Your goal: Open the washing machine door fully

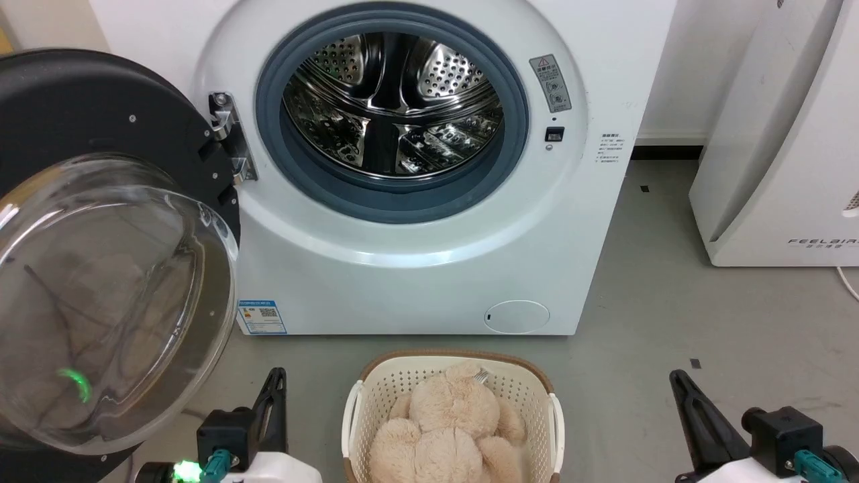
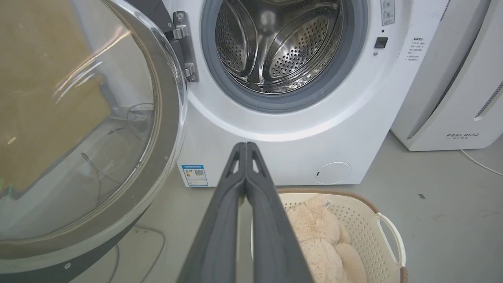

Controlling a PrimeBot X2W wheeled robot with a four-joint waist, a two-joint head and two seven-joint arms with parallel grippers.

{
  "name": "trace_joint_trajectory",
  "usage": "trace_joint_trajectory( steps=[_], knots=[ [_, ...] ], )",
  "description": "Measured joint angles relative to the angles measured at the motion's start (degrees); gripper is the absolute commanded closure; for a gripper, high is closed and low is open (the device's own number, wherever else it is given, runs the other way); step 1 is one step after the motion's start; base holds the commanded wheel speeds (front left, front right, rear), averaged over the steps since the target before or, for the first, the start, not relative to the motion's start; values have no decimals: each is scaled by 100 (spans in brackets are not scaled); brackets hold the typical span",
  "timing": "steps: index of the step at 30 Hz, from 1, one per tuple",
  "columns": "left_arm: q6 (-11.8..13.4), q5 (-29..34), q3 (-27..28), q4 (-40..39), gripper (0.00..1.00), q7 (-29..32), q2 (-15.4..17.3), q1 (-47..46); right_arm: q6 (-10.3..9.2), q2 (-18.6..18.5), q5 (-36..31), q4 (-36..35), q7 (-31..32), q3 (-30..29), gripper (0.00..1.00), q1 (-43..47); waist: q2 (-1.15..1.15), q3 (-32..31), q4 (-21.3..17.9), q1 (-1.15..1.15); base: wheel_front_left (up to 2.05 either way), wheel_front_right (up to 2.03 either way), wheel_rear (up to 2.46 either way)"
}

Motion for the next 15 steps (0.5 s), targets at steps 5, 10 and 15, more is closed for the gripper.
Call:
trace_joint_trajectory(
  steps=[5, 10, 15],
  knots=[
    [-58, 57, 60, -24, 100, 8, -38, -42, 0, 0, -25, 24, -1, 5, 100, -83, 0, 13, -4, 0, 0, 0, 0],
    [-149, 107, 157, -42, 100, 57, -104, -43, 0, 0, -60, 45, -1, 13, 100, -113, 0, 26, -9, 0, 0, 0, 0],
    [-224, 178, 215, -62, 100, 87, -146, -47, 0, 0, -101, 77, -1, 20, 100, -136, 0, 39, -13, 0, 0, 0, 0]
  ],
)
